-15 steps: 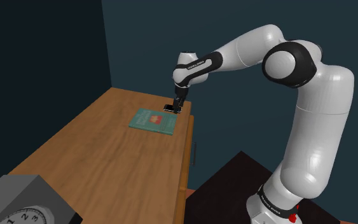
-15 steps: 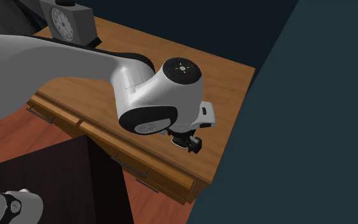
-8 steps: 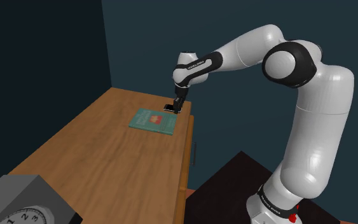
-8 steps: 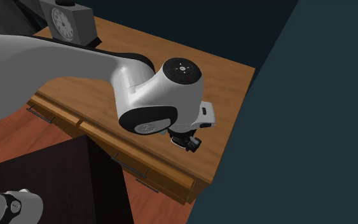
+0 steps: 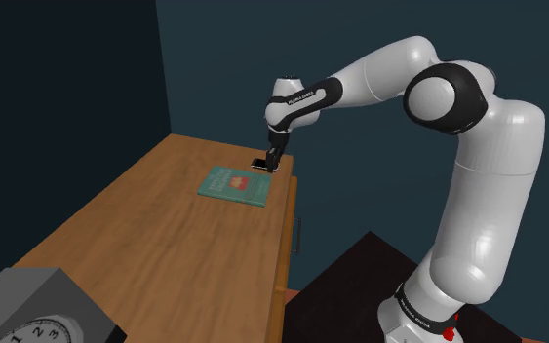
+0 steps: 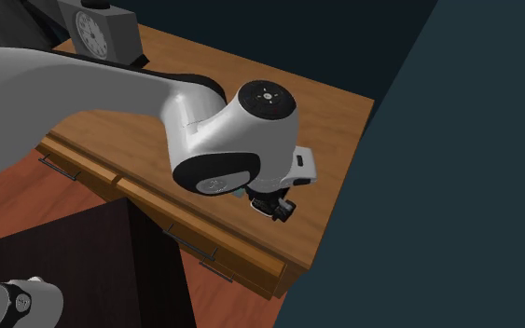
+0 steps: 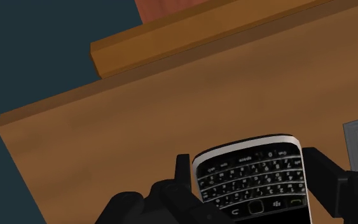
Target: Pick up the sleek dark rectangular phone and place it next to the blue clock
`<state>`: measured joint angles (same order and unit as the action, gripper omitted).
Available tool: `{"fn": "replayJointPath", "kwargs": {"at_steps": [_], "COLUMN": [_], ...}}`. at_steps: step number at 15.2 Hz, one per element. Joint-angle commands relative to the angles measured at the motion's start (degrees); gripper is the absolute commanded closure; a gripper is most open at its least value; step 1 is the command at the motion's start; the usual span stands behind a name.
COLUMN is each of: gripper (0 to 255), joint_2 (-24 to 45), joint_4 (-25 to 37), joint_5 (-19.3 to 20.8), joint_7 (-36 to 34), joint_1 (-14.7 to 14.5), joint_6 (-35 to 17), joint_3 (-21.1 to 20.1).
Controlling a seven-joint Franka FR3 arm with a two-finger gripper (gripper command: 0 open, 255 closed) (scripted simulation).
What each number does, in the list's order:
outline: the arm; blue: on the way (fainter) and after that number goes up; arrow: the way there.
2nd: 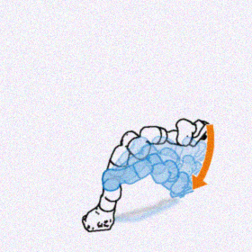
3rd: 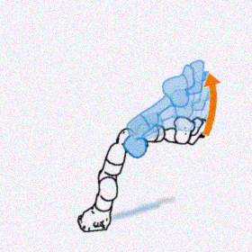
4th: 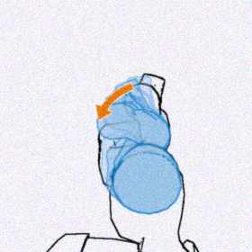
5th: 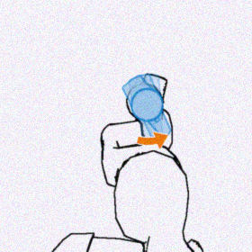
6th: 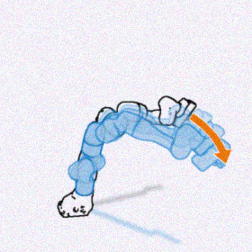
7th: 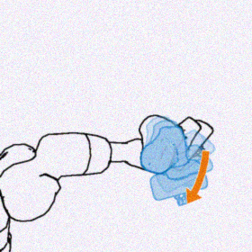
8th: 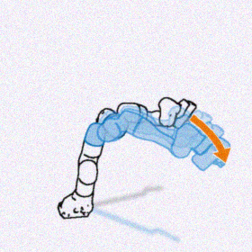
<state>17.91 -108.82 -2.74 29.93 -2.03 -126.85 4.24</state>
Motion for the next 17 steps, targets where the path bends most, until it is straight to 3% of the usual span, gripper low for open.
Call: {"fn": "replayJointPath", "kwargs": {"at_steps": [1, 17], "gripper": [255, 255], "joint_2": [-0.7, -5.3], "joint_4": [0.5, 6.8], "joint_5": [0.1, 0.7], "joint_7": [-0.1, -0.6], "joint_1": [0.0, -0.1], "joint_6": [1.2, 12.1], "joint_3": [0.0, 0.2]}}
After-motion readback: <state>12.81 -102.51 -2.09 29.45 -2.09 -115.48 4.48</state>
